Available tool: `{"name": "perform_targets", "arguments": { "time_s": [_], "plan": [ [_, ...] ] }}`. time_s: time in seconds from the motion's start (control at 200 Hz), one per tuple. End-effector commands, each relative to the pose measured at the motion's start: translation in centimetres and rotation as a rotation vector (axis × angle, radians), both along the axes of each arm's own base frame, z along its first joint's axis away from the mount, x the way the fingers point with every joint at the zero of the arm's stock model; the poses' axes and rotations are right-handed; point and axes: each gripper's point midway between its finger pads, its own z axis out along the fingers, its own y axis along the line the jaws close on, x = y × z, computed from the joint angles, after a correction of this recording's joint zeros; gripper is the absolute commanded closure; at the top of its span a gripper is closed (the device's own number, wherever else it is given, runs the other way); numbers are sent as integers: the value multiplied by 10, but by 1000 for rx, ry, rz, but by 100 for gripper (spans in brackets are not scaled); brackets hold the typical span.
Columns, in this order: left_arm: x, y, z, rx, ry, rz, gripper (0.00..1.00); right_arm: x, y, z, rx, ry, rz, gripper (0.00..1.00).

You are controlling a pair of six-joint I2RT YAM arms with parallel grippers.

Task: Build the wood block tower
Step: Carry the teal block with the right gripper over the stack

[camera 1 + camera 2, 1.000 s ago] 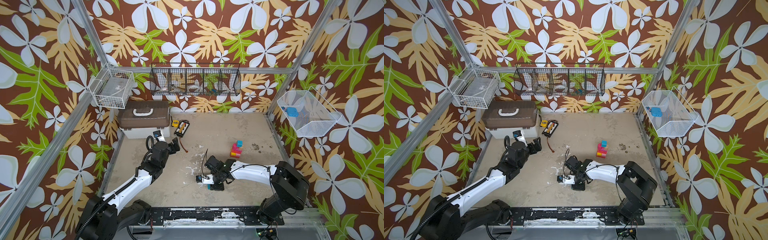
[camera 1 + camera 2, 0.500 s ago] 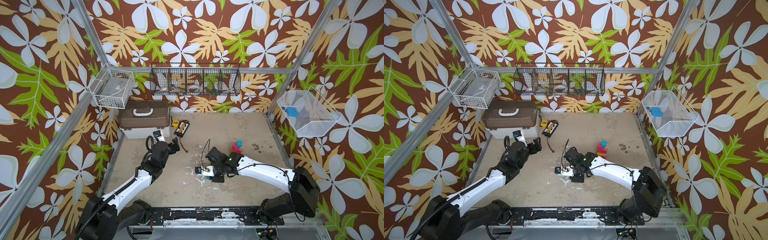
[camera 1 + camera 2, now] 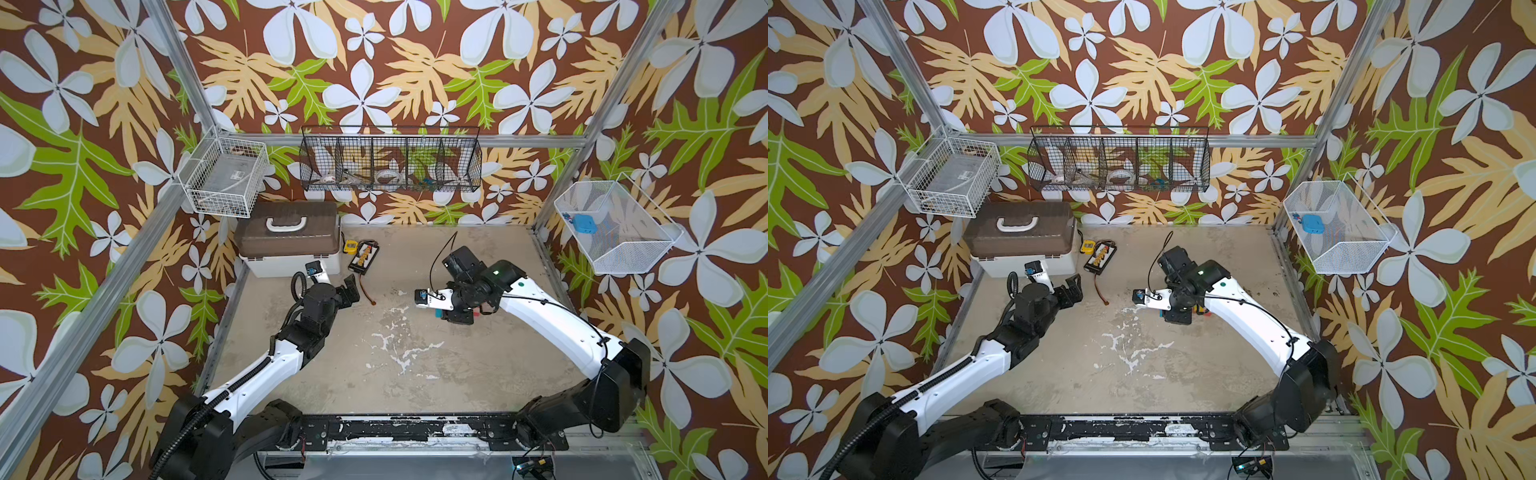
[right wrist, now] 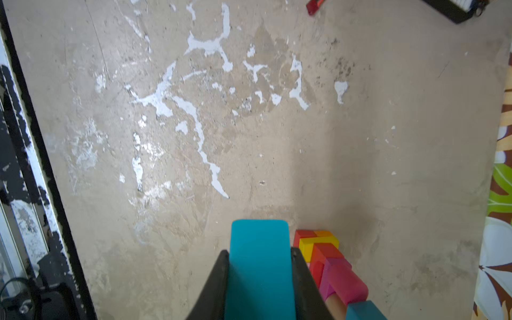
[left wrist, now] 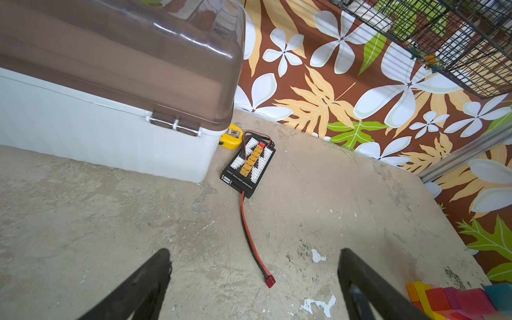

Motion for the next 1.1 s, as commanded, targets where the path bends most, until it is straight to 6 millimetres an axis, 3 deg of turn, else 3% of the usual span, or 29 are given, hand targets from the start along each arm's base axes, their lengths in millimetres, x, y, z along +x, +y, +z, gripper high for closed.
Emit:
{"name": "perform_targets", "arguments": {
  "time_s": [0.0, 0.23, 0.365, 0.62, 0.906, 1.096],
  "plan": [
    [2, 2, 2, -1, -6, 11, 5, -3, -26, -4, -93, 12, 36, 100],
    [1, 1, 2, -5, -7, 10, 5, 23, -55, 17, -64, -54, -13, 100],
    [1, 1, 1, -5, -5, 10, 5, 37, -70, 18, -133, -91, -26, 100],
    [2, 0, -1, -9, 0, 5, 5, 77, -82, 35, -82, -136, -119, 100],
    [4, -4, -3, -20, 9, -9, 5, 82, -101, 16, -55, -102, -141, 98],
    [4, -4, -4, -23, 10, -8, 5, 82, -95, 13, 8, -54, -128, 100]
  ]
}}
